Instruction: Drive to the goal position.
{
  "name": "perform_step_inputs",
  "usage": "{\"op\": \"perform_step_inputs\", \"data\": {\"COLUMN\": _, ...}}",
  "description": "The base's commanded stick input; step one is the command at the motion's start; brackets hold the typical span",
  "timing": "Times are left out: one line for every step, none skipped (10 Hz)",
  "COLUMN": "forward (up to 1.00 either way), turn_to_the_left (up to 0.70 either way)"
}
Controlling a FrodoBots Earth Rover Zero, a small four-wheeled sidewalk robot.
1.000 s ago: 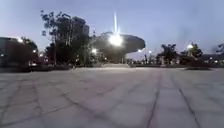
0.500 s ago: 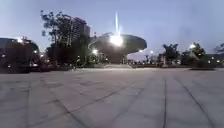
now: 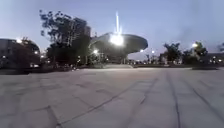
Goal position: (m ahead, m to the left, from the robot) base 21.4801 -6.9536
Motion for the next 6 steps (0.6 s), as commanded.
{"op": "perform_step_inputs", "data": {"forward": 0.7, "turn_to_the_left": -0.27}}
{"op": "perform_step_inputs", "data": {"forward": 0.7, "turn_to_the_left": 0.0}}
{"op": "perform_step_inputs", "data": {"forward": 0.7, "turn_to_the_left": 0.0}}
{"op": "perform_step_inputs", "data": {"forward": 0.7, "turn_to_the_left": 0.0}}
{"op": "perform_step_inputs", "data": {"forward": 0.7, "turn_to_the_left": 0.0}}
{"op": "perform_step_inputs", "data": {"forward": 0.7, "turn_to_the_left": 0.0}}
